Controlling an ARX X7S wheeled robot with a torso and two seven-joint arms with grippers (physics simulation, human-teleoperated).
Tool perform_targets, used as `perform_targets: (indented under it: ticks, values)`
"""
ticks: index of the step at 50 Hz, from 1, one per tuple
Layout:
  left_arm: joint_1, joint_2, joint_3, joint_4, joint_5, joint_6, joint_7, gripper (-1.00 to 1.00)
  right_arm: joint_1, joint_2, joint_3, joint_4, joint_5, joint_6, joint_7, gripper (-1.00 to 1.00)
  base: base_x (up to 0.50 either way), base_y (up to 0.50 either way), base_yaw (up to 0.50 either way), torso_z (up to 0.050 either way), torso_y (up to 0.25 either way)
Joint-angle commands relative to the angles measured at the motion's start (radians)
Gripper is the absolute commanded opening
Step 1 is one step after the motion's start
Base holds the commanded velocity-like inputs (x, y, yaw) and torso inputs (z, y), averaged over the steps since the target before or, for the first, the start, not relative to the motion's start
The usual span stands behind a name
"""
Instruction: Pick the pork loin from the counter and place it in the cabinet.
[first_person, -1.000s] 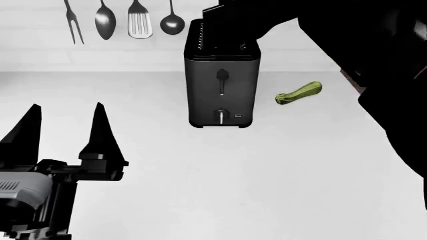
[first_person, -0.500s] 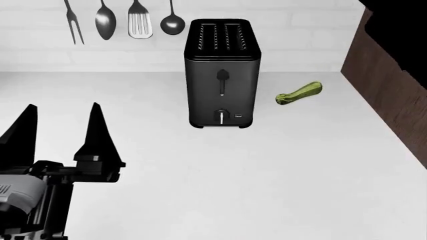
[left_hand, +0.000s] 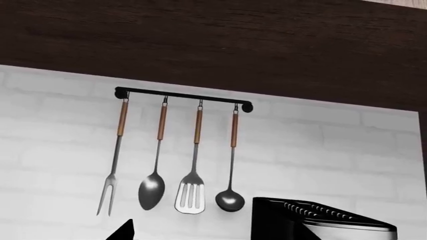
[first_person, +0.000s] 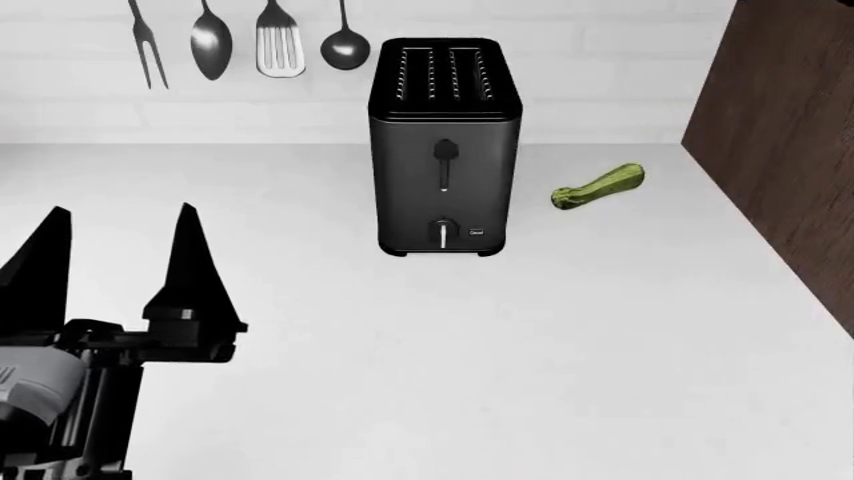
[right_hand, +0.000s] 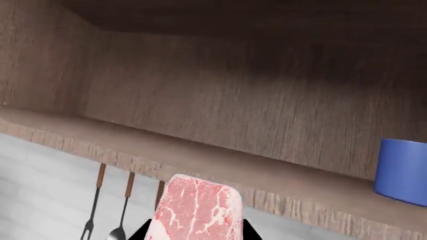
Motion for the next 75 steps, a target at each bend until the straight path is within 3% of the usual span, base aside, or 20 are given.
perform_targets:
  ticks: [1, 35, 58, 75]
  values:
    - [-0.006, -0.005, -0.005, -0.010, -0.010, 0.005, 0.003, 1.00, 0.065, -0.020, -0.032, 0.109, -0.161, -0.034, -0.108, -1.00, 0.00, 0.00, 0.00, 0.000, 0.000]
    - [-0.001, -0.016, -0.022, -0.029, -0.033, 0.026, 0.012, 1.00, 0.255, -0.141, -0.171, 0.570, -0.411, -0.193, -0.379, -1.00, 0.00, 0.00, 0.00, 0.000, 0.001]
    - [-0.001, -0.024, -0.026, -0.033, -0.054, 0.030, 0.014, 1.00, 0.409, -0.343, -0.275, 1.275, -0.604, -0.463, -0.679, -1.00, 0.00, 0.00, 0.00, 0.000, 0.001]
    - [-0.003, -0.033, -0.035, -0.036, -0.081, 0.032, 0.020, 1.00, 0.483, -0.350, -0.785, 1.413, -0.054, -0.508, -0.659, -1.00, 0.00, 0.00, 0.00, 0.001, 0.001]
